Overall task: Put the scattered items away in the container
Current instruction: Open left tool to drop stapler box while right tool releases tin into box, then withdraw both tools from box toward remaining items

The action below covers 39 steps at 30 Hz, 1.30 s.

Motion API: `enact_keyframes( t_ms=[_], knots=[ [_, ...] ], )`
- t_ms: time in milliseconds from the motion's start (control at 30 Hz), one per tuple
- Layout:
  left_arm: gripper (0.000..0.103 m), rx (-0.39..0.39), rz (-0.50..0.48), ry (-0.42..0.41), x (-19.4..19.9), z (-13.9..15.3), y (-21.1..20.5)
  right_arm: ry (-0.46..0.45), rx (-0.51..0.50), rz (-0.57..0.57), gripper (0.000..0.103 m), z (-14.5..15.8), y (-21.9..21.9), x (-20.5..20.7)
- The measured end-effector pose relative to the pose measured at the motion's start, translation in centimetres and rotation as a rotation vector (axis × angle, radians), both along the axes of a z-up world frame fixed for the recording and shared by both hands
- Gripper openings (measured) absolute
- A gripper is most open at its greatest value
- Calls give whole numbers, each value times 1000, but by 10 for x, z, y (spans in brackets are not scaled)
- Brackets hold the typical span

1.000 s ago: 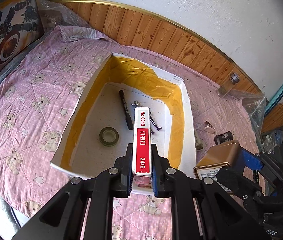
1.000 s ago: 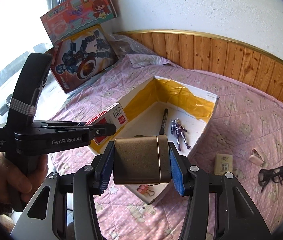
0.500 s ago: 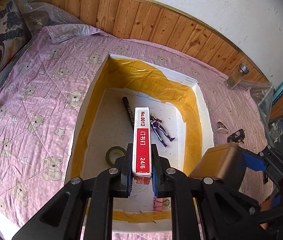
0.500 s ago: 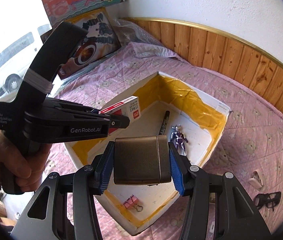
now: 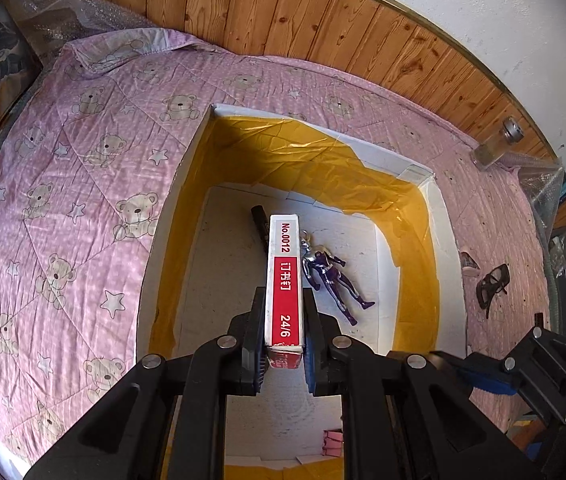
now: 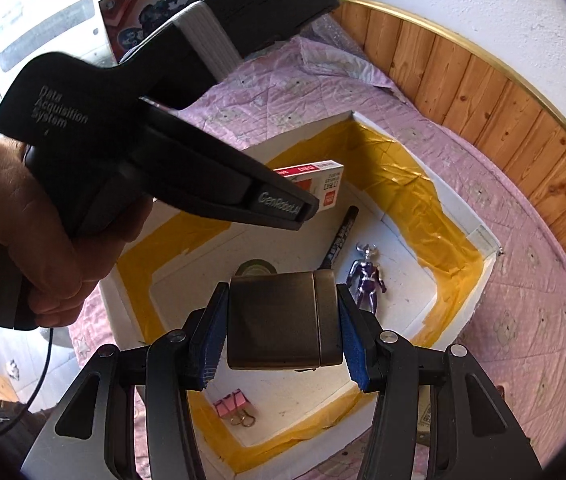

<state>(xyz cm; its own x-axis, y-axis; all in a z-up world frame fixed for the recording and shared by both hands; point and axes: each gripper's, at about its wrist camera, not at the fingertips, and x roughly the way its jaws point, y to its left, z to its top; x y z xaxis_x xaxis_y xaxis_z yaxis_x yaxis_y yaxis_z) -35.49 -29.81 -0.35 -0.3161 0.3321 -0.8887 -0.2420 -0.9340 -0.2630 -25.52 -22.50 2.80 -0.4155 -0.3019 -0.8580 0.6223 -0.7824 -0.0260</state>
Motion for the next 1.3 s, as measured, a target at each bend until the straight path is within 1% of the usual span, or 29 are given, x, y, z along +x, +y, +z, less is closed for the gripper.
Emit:
enact_keyframes(
  t_ms=[167, 267, 300, 367, 400, 433, 600, 800, 1033, 1300],
  knots=[
    [15, -50, -16, -21, -17, -13, 11, -41, 18, 11, 54, -13, -5, -13],
    [16, -95, -8, -19, -28, -21, 16, -71, -11, -11, 55, -16, -1, -22],
    [17, -102, -3, -31, -32, -25, 16, -88, -23, -19, 56, -17, 1, -25],
    [25, -141, 26, -43, -39, -32, 16, -105, -42, -45, 59, -16, 6, -28],
    [35, -146, 39, -43, -40, -33, 15, -105, -48, -56, 60, -14, 8, -29],
    [38, -141, 43, -43, -39, -34, 14, -106, -51, -59, 60, -13, 9, -29],
    [39, -150, 38, -32, -34, -29, 16, -105, -90, -85, 60, -5, 18, -24],
    [40, -169, 42, -30, -27, -24, 13, -115, -118, -116, 60, -4, 26, -15],
    [40, -185, 33, -25, -6, -16, 14, -112, -166, -134, 60, 3, 33, 8],
    [40, -213, 6, 4, 21, 3, 23, -95, -186, -146, 60, 9, 40, 34]
  ],
)
